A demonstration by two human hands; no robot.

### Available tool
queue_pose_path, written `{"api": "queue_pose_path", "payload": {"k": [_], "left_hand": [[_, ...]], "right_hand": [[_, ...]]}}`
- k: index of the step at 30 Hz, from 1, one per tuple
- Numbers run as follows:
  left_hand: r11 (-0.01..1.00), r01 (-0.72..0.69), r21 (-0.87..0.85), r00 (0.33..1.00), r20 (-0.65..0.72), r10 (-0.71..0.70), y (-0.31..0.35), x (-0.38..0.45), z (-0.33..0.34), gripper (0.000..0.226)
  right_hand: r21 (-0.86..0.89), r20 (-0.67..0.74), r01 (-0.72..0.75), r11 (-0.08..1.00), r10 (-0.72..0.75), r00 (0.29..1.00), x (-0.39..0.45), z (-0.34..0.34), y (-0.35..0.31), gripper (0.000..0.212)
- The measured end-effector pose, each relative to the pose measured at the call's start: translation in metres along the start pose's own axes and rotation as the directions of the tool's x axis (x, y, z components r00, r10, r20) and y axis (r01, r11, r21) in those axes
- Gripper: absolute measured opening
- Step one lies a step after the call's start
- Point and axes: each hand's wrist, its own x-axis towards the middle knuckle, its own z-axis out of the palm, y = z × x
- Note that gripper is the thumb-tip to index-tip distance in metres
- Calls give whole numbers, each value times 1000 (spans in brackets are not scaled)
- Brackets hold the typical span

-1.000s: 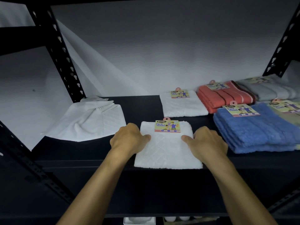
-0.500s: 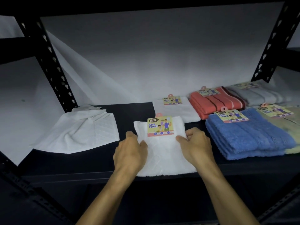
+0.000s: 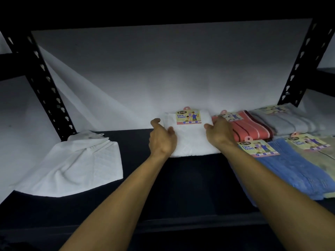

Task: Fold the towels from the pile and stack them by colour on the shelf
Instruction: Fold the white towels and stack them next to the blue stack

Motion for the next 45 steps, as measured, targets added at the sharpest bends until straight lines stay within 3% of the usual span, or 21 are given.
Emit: {"api": "queue_pose_path", "payload": {"k": [7, 15, 17, 19, 21, 23, 25, 28, 35, 40, 43, 45], "left_hand": [[989, 22, 144, 1000, 17, -25, -5, 25, 27, 54], [973, 73, 217, 997, -54, -63, -16, 38, 39, 50], [964, 31, 262, 997, -77, -11, -19, 39, 38, 51], [931, -116, 346, 987, -65, 147, -21, 39, 33, 56], [838, -357, 412, 929, 66, 363, -21, 39, 26, 57], [678, -570, 465, 822, 328, 466, -22, 41, 19, 56], [520, -675, 523, 730, 574, 371, -26, 46, 15, 59], [467, -686, 558, 696, 690, 197, -37, 53, 12, 61], [476, -673, 565, 703, 689, 175, -42, 54, 15, 60], [466, -660, 590, 735, 635, 236, -35, 41, 8, 62], [514, -618, 595, 783, 523, 337, -34, 29, -18, 58], [534, -562, 632, 826, 401, 395, -43, 23, -46, 52]], "right_hand": [[-319, 57, 101, 942, -87, 995, 33, 18, 9, 24], [-394, 118, 169, 904, -133, 984, 36, 24, 14, 22], [-465, 148, 215, 859, -164, 975, 33, 23, 12, 28], [-577, 185, 325, 749, -268, 945, 31, 20, 9, 32], [-590, 268, 456, 667, -371, 889, 30, 20, 6, 35], [-530, 377, 518, 671, -361, 853, 29, 24, 6, 41], [-503, 489, 468, 727, -206, 847, 23, 27, 9, 55], [-536, 556, 404, 741, -49, 829, 12, 33, 17, 62], [-550, 533, 397, 734, -58, 844, 9, 37, 21, 61], [-574, 533, 418, 704, -66, 843, 8, 29, 14, 61], [-548, 477, 481, 685, -217, 852, 2, 33, -3, 58], [-440, 432, 559, 703, -380, 818, -14, 48, -22, 53]]}}
